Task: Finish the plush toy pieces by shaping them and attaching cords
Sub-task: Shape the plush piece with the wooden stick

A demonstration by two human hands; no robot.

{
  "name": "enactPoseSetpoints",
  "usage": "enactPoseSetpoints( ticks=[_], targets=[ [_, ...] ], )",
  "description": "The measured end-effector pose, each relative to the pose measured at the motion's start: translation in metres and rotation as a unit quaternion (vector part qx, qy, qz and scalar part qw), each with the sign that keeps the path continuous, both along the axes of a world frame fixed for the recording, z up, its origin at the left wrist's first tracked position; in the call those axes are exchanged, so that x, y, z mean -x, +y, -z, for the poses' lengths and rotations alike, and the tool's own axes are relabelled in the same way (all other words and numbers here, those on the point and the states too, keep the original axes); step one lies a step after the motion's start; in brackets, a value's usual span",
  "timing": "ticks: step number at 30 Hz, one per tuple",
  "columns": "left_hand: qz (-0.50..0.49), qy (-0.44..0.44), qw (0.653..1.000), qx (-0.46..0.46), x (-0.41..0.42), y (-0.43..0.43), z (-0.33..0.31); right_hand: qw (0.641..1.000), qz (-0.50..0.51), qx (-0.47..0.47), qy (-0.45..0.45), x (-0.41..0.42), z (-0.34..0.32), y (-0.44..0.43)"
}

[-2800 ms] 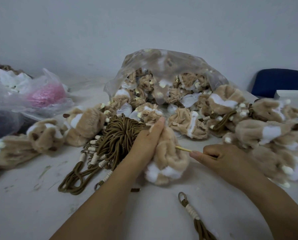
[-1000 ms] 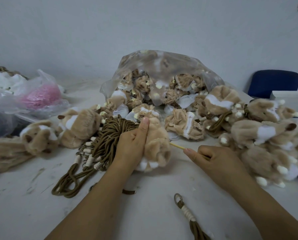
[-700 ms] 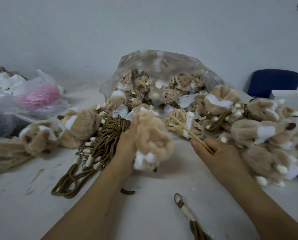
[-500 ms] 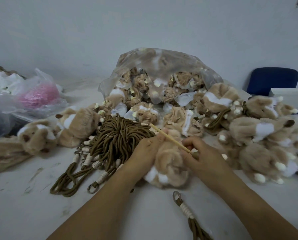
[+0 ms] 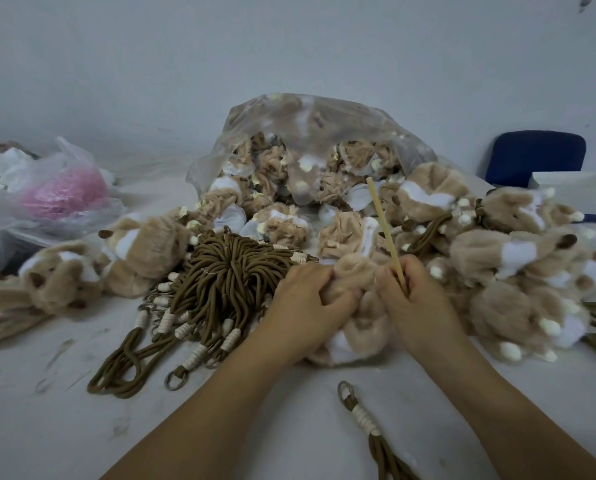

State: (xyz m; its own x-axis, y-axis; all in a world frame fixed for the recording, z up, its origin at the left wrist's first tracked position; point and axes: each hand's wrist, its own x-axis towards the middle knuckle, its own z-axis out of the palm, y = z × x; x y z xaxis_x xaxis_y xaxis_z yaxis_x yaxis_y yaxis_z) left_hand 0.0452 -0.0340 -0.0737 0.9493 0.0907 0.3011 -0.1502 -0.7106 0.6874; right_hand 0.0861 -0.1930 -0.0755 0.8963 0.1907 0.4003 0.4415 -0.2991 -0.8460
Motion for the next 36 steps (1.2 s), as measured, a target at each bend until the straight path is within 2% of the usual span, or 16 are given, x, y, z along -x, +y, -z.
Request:
enactPoseSetpoints(
  ticks=[2, 6, 12, 16, 19, 23, 25, 27, 30, 32, 33, 36],
  targets=[
    [-0.001, 0.001, 1.0, -0.003, 0.0, 0.002, 0.001, 1.0, -0.011, -0.004, -0.008, 0.003, 0.0, 0.001],
    [-0.008, -0.061, 0.998, -0.012, 0.0, 0.004, 0.001, 1.0, -0.021, -0.008, -0.008, 0.007, -0.003, 0.001],
    [-0.038, -0.202, 0.979, -0.018, 0.003, 0.003, -0.008, 0.99, 0.001, 0.142, -0.023, 0.011, 0.0, 0.01],
    [0.0, -0.257, 0.966, -0.037, 0.002, -0.003, -0.007, 0.989, 0.017, 0.139, -0.05, 0.006, 0.002, 0.009],
    [0.001, -0.25, 0.968, -0.029, 0.0, -0.001, -0.006, 0.996, 0.012, 0.067, -0.05, 0.006, 0.001, 0.009],
    [-0.01, -0.169, 0.983, -0.068, 0.001, -0.006, -0.002, 0.999, 0.005, 0.012, -0.035, 0.005, 0.0, 0.007],
    [-0.029, -0.138, 0.988, -0.059, 0.0, -0.007, 0.0, 0.998, -0.011, 0.03, -0.045, 0.007, 0.0, 0.007],
    [-0.058, -0.146, 0.987, -0.035, 0.0, -0.004, -0.001, 0.995, -0.039, 0.052, -0.078, 0.012, -0.001, 0.009],
    [-0.079, -0.207, 0.975, 0.005, 0.002, 0.0, -0.006, 0.983, -0.04, 0.104, -0.143, 0.014, 0.0, 0.012],
    [-0.09, -0.254, 0.963, -0.027, 0.003, -0.001, -0.007, 0.977, -0.016, 0.142, -0.162, 0.011, 0.001, 0.012],
    [-0.09, -0.24, 0.965, -0.049, 0.001, -0.002, -0.006, 0.975, -0.004, 0.157, -0.158, 0.008, 0.002, 0.011],
    [-0.078, -0.1, 0.99, -0.061, -0.002, -0.005, -0.002, 0.971, 0.015, 0.192, -0.14, 0.004, 0.004, 0.007]
  ],
)
